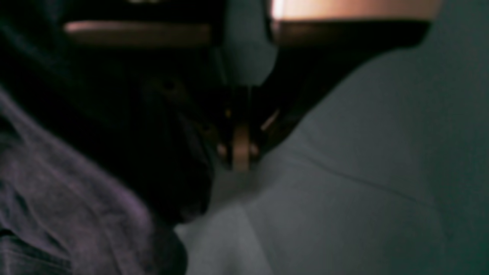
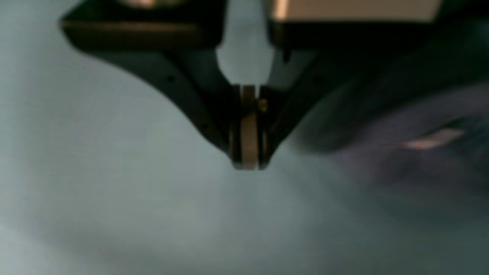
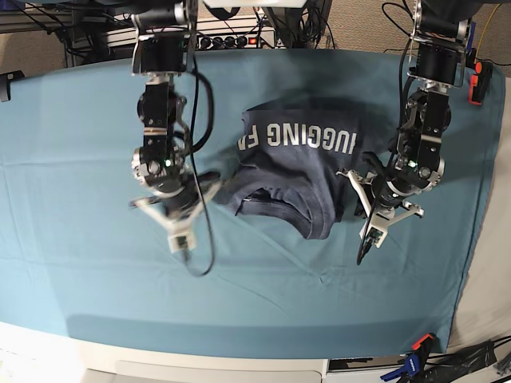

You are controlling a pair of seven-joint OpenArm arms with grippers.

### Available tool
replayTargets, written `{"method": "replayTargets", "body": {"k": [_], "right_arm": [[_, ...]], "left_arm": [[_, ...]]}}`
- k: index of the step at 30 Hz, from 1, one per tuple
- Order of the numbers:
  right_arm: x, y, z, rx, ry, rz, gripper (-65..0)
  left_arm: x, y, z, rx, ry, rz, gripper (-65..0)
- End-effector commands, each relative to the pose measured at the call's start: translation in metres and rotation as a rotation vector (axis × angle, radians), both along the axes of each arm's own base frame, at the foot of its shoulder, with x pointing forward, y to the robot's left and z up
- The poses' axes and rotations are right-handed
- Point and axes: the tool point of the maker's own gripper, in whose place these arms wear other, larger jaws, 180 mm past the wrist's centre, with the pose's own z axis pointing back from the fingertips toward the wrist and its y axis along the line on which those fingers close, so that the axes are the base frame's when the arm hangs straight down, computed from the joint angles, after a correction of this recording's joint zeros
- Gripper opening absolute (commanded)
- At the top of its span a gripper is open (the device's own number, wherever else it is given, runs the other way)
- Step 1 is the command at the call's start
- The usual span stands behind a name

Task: Fold the T-shirt properly

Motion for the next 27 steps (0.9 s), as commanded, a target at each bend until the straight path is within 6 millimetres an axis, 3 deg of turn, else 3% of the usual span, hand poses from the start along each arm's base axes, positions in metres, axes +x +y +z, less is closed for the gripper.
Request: {"method": "replayTargets", "body": {"k": [1,4,7,9,13,18,22,27], "right_arm": [[0.018,-0.027,0.033,-0.08,-0.106,-0.073,-65.0],[0.016,-0.093,0.066,-0.282,-0.171,-0.253,-65.0],[0.001,-0.127,0.087,-0.369,-0.186,-0.302,-65.0],[-0.012,-0.134,0.092,-0.388,-0.199,-0.29,-65.0],[-0.048,-0.122,0.092,-0.375,-0.204,-0.234,-65.0],[-0.114,-0.112,0.094,-0.39,-0.18,-0.197,-65.0],[-0.176,-0.123,0.1,-0.432,-0.108,-0.207,-65.0],[-0.27,-0.151,0.054,-0.429,0.22,-0.209,-65.0]], "left_arm": [[0.012,0.003,0.017,-0.005,-0.054,0.003,-65.0],[0.01,0.013,0.016,0.023,-0.042,0.008,-65.0],[0.001,0.024,0.016,0.04,0.007,-0.02,-65.0],[-0.011,0.025,0.022,0.027,0.038,-0.057,-65.0],[-0.037,0.031,0.049,0.068,0.006,-0.1,-65.0],[-0.087,0.058,0.082,0.125,-0.057,-0.053,-65.0],[-0.144,0.09,0.076,0.126,0.023,0.035,-65.0],[-0.221,0.129,0.064,0.173,0.193,0.118,-65.0]]}}
